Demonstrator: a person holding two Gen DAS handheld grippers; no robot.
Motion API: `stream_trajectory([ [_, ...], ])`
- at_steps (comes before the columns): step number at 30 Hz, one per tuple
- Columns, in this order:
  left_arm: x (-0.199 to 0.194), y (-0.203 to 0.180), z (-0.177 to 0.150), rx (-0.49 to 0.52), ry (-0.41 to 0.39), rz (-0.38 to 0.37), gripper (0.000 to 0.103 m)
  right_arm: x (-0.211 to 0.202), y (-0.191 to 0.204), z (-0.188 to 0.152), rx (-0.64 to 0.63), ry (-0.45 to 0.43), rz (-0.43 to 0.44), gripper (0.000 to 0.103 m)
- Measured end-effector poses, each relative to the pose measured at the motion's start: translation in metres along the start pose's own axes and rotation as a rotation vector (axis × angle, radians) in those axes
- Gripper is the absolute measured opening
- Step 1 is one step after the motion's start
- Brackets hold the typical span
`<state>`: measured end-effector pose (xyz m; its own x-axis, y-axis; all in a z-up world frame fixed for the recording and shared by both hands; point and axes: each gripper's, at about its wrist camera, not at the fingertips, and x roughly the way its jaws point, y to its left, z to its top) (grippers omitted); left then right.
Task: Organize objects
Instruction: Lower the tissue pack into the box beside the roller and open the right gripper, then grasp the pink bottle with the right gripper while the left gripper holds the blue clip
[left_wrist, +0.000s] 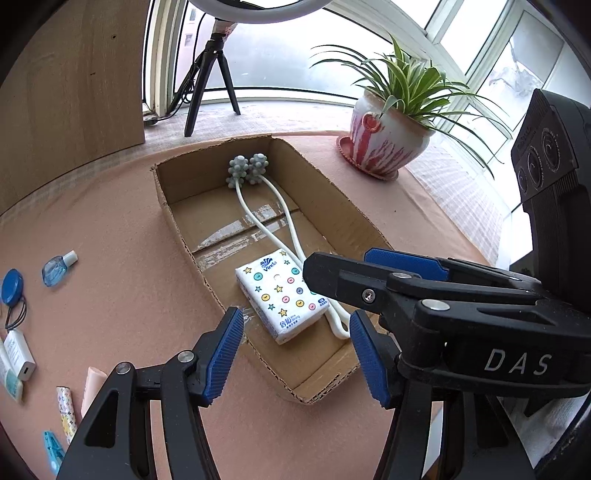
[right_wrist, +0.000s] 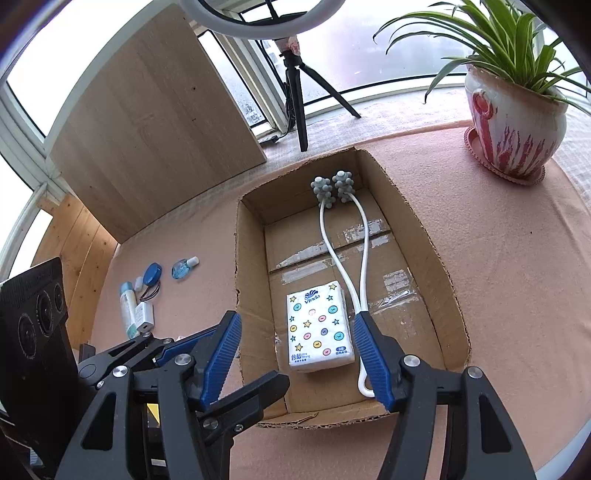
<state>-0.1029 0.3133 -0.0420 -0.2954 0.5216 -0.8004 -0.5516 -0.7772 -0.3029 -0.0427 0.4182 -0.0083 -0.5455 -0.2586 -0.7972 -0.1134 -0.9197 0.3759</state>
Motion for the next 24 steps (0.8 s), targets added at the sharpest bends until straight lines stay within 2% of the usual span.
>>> stream_trajectory([
  [9, -0.036, 0.036, -0.024, -0.056, -0.008, 0.037, 0.064, -0.006, 0.014, -0.007, 0.018, -0.012, 0.031, 0.06],
  [16, -0.08, 0.105, -0.057, -0.179, -0.022, 0.123, 0.064, -0.009, 0.052, -0.015, -0.037, -0.008, 0.075, 0.06],
  [24, -0.115, 0.184, -0.1, -0.323, -0.016, 0.22, 0.064, 0.022, 0.11, -0.033, -0.1, 0.078, 0.133, 0.06],
])
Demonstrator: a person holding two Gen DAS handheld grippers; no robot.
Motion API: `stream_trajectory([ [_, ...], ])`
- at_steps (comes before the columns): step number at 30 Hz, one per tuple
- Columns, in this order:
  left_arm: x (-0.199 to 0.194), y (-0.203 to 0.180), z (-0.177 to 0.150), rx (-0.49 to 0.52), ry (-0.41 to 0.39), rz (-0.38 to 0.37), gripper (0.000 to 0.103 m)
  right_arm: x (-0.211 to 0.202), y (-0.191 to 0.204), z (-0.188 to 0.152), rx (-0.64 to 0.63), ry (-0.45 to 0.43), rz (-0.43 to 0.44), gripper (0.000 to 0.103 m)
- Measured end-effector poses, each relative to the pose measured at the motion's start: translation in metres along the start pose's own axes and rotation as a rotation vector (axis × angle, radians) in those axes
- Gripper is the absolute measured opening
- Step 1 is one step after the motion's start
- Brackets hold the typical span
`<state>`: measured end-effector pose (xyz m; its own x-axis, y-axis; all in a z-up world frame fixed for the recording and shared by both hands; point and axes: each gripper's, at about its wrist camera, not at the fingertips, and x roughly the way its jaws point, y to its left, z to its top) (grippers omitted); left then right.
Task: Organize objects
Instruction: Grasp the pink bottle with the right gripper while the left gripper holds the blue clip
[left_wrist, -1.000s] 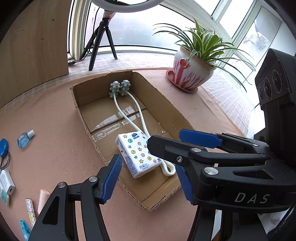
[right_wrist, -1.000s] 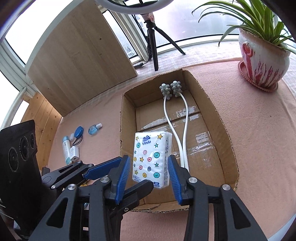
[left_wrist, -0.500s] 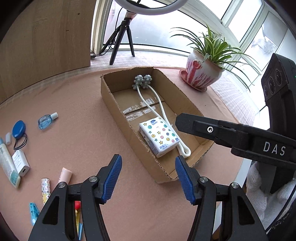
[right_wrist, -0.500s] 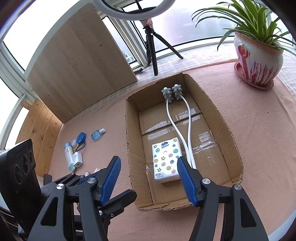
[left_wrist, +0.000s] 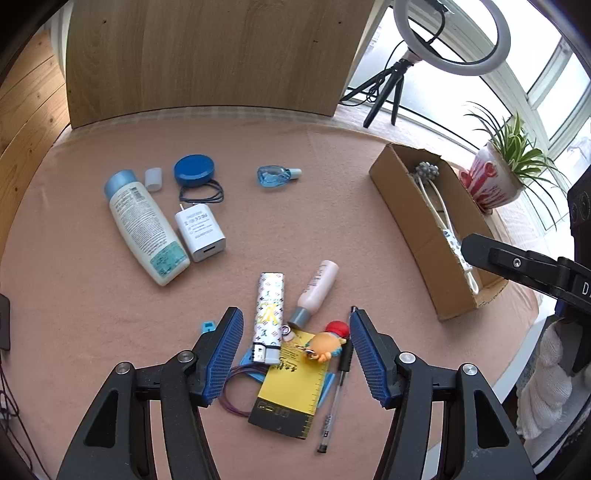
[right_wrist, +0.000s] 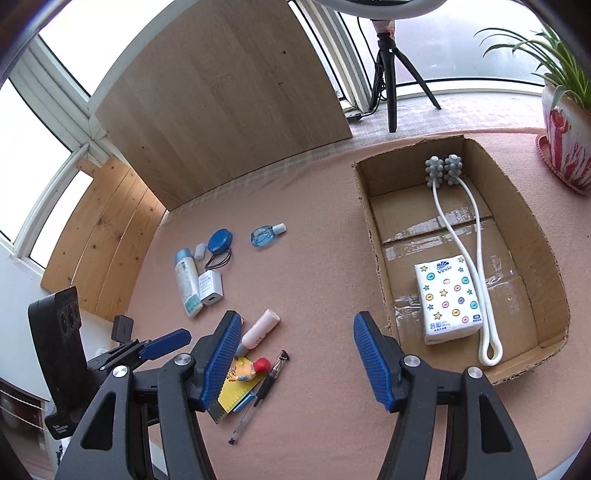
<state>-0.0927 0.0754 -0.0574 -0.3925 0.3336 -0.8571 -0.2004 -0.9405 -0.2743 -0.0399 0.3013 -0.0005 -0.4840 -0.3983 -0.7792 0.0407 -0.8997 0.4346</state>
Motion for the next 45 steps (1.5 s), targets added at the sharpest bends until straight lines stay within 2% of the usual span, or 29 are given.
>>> stream_trajectory([
  [3, 0.004, 0.026, -0.009, -0.047, 0.02, 0.019, 0.064, 0.021, 0.019, -0.002, -0.026, 0.04, 0.003, 0.06],
  [8, 0.018, 0.046, -0.021, -0.084, 0.054, 0.042, 0.064, 0.063, 0.037, -0.003, -0.027, 0.13, 0.004, 0.06],
  [12, 0.024, 0.053, -0.026, -0.093, 0.064, 0.038, 0.063, 0.095, 0.041, -0.007, -0.014, 0.186, -0.051, 0.06],
  [17, 0.03, 0.053, -0.029, -0.082, 0.073, 0.033, 0.052, 0.123, 0.033, -0.014, 0.057, 0.259, -0.04, 0.059],
  [20, 0.034, 0.058, -0.029, -0.102, 0.077, 0.026, 0.044, 0.131, 0.033, -0.017, 0.061, 0.282, -0.05, 0.055],
  [25, 0.041, 0.067, -0.026, -0.117, 0.077, 0.028, 0.023, 0.142, 0.037, -0.015, 0.036, 0.298, -0.078, 0.047],
  [26, 0.042, 0.069, -0.025, -0.119, 0.075, 0.028, 0.022, 0.146, 0.037, -0.015, 0.033, 0.306, -0.082, 0.046],
  [32, 0.043, 0.078, -0.02, -0.134, 0.055, 0.031, 0.021, 0.152, 0.044, -0.015, -0.024, 0.295, -0.127, 0.037],
  [37, 0.042, 0.09, -0.017, -0.167, 0.04, 0.032, 0.021, 0.154, 0.043, -0.011, -0.075, 0.28, -0.167, 0.019],
  [42, 0.044, 0.108, -0.014, -0.247, 0.04, -0.022, 0.021, 0.153, 0.043, -0.009, -0.108, 0.266, -0.186, 0.018],
  [45, 0.045, 0.111, -0.011, -0.247, 0.03, -0.017, 0.021, 0.154, 0.047, -0.01, -0.134, 0.262, -0.204, 0.018],
])
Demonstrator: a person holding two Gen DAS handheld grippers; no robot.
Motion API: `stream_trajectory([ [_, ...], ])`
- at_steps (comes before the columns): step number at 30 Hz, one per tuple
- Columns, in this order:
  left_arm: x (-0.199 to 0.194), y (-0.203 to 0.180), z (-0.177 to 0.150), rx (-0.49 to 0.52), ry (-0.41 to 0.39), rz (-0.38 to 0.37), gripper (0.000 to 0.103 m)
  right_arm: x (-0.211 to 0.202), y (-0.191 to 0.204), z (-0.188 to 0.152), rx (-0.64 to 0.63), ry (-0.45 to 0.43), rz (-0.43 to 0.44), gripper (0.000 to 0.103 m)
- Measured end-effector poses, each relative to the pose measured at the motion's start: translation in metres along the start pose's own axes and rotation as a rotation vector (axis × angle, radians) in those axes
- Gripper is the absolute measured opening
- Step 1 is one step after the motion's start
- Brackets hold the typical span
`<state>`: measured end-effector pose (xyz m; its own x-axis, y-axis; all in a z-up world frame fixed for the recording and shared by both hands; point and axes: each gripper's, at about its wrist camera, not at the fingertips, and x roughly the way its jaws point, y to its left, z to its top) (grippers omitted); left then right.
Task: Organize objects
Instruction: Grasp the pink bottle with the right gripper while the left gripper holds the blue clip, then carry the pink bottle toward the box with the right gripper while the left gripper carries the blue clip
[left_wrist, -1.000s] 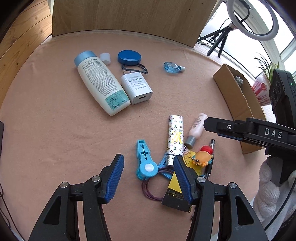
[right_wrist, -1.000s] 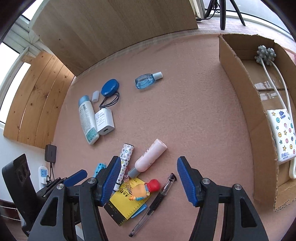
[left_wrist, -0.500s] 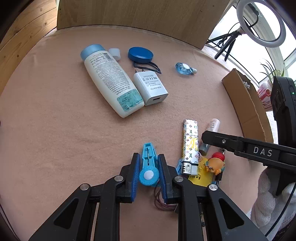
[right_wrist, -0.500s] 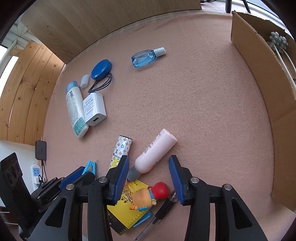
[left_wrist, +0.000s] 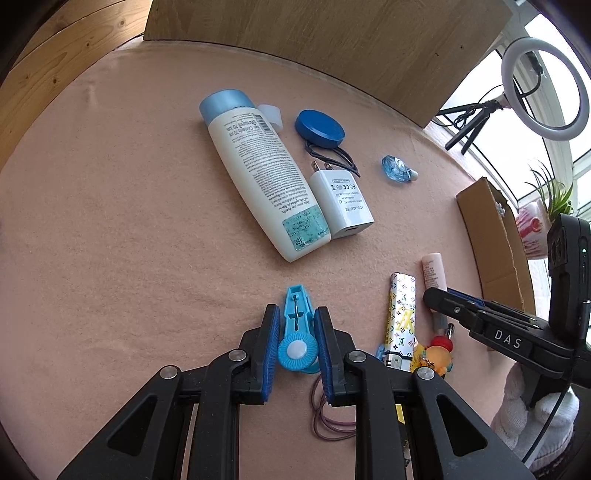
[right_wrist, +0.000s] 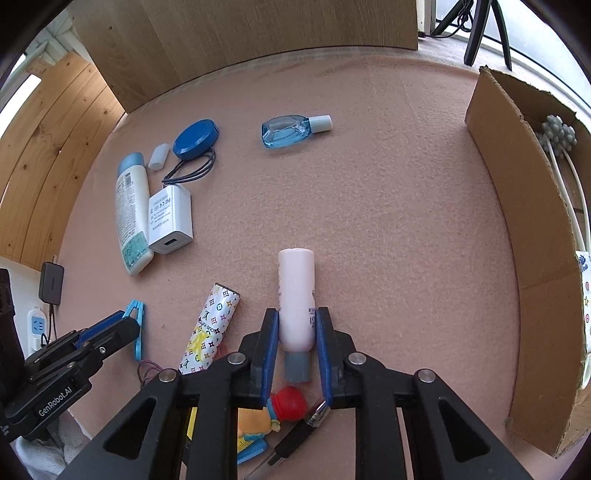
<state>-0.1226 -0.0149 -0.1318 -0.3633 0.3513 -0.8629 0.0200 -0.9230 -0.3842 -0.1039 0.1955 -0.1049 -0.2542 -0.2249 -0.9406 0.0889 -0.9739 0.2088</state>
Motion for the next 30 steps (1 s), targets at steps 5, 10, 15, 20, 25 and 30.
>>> stream_trajectory([
  [5, -0.001, -0.003, 0.001, 0.011, -0.001, 0.014, 0.021, -0.001, 0.001, 0.0, -0.01, -0.006, -0.003, 0.018],
  [10, -0.01, -0.004, 0.001, 0.007, -0.019, 0.005, 0.02, -0.005, -0.005, -0.004, 0.031, -0.008, 0.048, 0.018],
  [15, -0.018, -0.009, 0.001, 0.007, -0.038, -0.003, 0.021, -0.015, -0.01, -0.01, 0.052, -0.025, 0.084, 0.018],
  [20, -0.024, -0.02, 0.004, 0.027, -0.05, -0.017, 0.021, -0.028, -0.016, -0.017, 0.075, -0.044, 0.114, 0.018],
  [25, -0.032, -0.045, 0.007, 0.071, -0.066, -0.037, 0.021, -0.047, -0.022, -0.02, 0.085, -0.084, 0.128, 0.018],
  [30, -0.033, -0.079, 0.011, 0.13, -0.068, -0.064, 0.021, -0.071, -0.034, -0.027, 0.082, -0.141, 0.104, 0.018],
])
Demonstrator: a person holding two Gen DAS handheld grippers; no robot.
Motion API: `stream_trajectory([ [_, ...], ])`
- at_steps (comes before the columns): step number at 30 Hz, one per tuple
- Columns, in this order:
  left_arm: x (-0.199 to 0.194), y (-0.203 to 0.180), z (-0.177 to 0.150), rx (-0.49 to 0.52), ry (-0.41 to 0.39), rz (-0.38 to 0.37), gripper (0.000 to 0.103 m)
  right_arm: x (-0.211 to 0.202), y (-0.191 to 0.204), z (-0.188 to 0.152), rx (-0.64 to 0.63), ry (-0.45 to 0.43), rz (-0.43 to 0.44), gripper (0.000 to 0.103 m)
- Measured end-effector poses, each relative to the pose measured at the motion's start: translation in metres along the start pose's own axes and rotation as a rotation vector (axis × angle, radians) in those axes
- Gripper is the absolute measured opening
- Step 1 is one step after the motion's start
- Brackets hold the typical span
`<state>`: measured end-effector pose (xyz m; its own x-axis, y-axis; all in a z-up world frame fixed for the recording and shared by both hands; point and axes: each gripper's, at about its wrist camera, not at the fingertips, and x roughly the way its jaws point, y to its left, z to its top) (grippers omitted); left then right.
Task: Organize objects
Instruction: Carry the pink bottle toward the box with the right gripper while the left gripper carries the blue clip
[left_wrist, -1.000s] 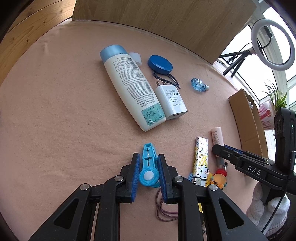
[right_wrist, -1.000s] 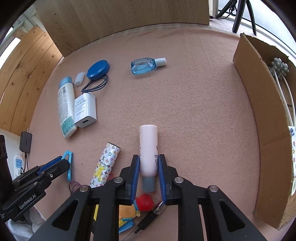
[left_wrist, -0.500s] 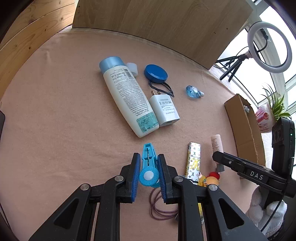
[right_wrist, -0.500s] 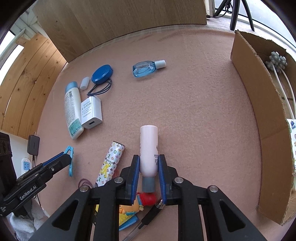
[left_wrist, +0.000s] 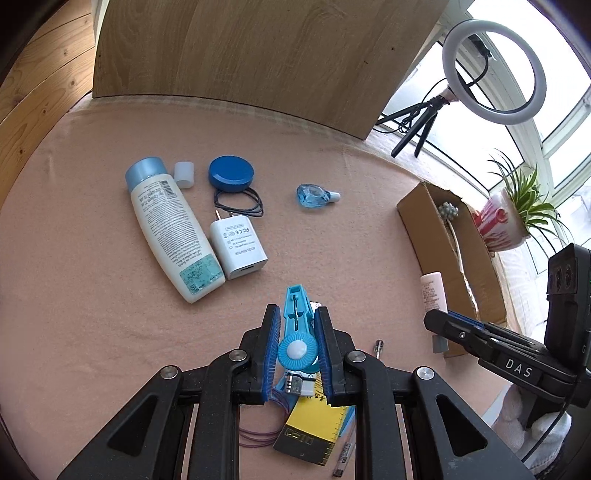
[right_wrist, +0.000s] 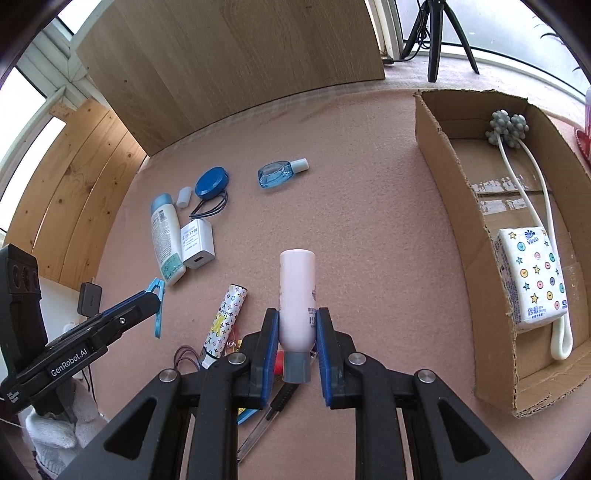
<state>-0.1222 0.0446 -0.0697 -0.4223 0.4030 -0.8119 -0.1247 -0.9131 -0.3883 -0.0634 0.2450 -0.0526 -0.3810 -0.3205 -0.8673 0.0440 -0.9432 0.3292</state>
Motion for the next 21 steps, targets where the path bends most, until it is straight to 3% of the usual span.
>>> stream_trajectory([
  [21, 0.057, -0.157, 0.049, 0.232, 0.007, -0.118, 0.021, -0.077, -0.112, -0.007, 0.137, -0.154, -0.143, 0.018],
])
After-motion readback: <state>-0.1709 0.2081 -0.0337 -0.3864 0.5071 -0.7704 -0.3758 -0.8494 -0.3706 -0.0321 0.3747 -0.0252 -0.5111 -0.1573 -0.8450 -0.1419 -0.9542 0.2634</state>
